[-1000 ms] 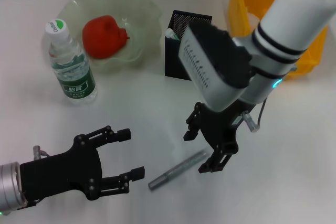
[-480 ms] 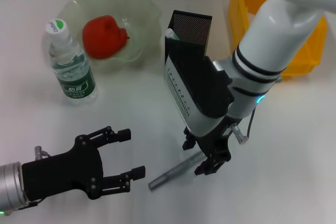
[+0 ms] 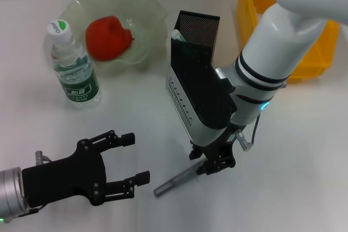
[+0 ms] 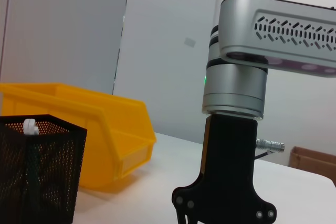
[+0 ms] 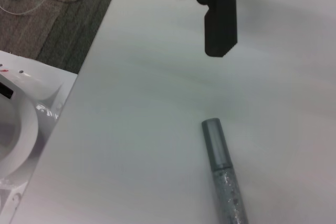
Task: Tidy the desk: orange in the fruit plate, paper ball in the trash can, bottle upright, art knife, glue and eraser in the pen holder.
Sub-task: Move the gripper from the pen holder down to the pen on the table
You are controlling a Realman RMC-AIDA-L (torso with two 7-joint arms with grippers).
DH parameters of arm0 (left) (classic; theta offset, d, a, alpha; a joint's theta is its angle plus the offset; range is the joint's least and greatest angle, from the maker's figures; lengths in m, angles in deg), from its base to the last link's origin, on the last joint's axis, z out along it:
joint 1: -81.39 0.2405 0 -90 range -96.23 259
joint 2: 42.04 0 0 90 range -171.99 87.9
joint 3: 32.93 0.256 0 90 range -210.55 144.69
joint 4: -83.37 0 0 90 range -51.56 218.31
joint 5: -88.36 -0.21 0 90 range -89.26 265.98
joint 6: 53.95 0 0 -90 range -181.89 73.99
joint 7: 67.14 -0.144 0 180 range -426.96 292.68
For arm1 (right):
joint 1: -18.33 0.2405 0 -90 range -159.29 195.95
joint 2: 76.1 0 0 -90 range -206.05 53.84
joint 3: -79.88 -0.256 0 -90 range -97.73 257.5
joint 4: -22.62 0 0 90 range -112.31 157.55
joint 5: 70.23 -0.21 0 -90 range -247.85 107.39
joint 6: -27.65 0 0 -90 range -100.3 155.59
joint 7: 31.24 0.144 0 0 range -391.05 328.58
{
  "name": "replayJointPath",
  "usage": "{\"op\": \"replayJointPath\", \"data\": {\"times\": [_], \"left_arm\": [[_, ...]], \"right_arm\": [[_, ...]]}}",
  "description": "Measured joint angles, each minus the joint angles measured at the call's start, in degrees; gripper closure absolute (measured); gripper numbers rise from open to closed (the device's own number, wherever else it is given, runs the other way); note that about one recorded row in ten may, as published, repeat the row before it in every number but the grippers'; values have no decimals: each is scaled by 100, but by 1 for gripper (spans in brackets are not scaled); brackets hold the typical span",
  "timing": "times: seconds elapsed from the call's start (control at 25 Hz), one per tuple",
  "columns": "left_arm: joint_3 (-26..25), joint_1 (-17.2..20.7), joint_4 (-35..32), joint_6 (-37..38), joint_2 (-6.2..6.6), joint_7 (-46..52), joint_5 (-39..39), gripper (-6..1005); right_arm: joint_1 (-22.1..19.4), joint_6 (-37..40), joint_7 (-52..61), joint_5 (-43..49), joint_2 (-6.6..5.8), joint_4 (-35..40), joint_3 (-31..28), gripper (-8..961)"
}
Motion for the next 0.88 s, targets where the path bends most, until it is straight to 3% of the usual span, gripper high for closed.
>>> {"op": "replayJointPath", "data": {"times": [0.2, 0.88], "left_arm": [[2, -12, -8, 2, 7, 94, 0, 152], [4, -44, -18, 3, 21, 147, 15, 152]], "right_arm": [[0, -39, 0, 0, 0, -7, 86, 667], [-7, -303, 0, -1, 0, -53, 329, 717]]}}
